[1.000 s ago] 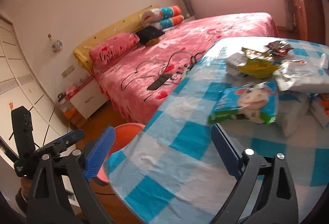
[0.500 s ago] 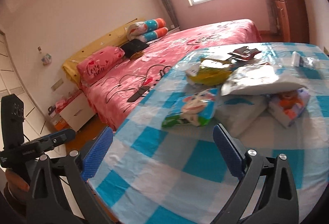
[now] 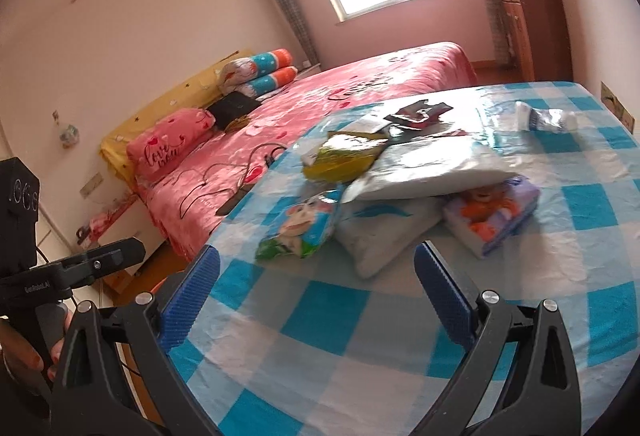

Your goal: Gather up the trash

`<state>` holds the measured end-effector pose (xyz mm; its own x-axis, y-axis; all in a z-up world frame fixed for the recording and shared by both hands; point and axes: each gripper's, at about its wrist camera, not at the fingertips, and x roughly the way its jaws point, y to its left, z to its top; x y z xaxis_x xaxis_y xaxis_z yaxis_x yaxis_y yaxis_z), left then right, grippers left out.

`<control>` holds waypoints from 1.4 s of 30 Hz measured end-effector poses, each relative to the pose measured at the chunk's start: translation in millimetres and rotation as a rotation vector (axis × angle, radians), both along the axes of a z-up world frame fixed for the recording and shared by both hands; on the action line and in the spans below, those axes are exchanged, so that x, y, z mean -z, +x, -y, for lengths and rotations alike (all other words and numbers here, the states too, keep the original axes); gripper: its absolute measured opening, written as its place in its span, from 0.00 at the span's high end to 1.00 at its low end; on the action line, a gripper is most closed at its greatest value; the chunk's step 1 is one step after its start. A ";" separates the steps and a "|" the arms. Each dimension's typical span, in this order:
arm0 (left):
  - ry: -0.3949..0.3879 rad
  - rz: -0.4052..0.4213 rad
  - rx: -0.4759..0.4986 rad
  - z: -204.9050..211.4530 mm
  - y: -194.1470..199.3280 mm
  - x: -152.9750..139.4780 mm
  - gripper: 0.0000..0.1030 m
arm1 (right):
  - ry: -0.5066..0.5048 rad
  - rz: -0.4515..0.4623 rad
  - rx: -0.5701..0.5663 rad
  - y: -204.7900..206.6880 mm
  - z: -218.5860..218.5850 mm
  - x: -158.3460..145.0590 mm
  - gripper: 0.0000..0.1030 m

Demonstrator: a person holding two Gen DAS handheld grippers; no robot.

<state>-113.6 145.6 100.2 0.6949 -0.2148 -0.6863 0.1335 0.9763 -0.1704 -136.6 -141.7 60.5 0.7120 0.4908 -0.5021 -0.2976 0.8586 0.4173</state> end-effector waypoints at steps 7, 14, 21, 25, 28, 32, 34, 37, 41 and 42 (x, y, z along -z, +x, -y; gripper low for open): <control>0.008 0.012 0.067 29.0 44.1 -5.6 0.13 | 0.010 -0.074 0.031 11.2 25.5 -4.8 0.05; -0.016 0.009 0.057 39.8 105.2 0.1 0.13 | -0.030 -0.117 0.050 56.9 57.9 -35.2 0.05; -0.070 -0.029 -0.017 36.4 168.4 15.3 0.13 | 0.034 -0.194 0.021 158.9 85.7 -57.4 0.05; -0.127 -0.077 -0.074 26.5 201.3 31.7 0.13 | 0.049 -0.198 -0.009 200.4 80.5 -61.1 0.05; -0.151 -0.108 -0.101 20.4 219.7 40.5 0.13 | 0.026 -0.213 -0.032 242.1 80.0 -59.6 0.05; -0.158 -0.142 -0.111 18.7 237.0 50.6 0.13 | -0.007 -0.277 -0.055 308.3 72.1 -54.6 0.24; -0.163 -0.157 -0.114 18.8 244.2 55.0 0.13 | -0.051 -0.304 -0.064 335.5 64.2 -48.2 0.34; -0.173 -0.181 -0.111 20.9 255.7 62.4 0.13 | -0.089 -0.341 -0.093 357.1 51.5 -38.7 0.34; -0.174 -0.198 -0.091 25.6 262.9 68.8 0.13 | -0.224 -0.400 -0.132 386.1 34.1 -17.0 0.34; -0.175 -0.207 -0.080 28.1 264.5 71.3 0.14 | -0.241 -0.398 -0.134 387.5 31.7 -16.3 0.34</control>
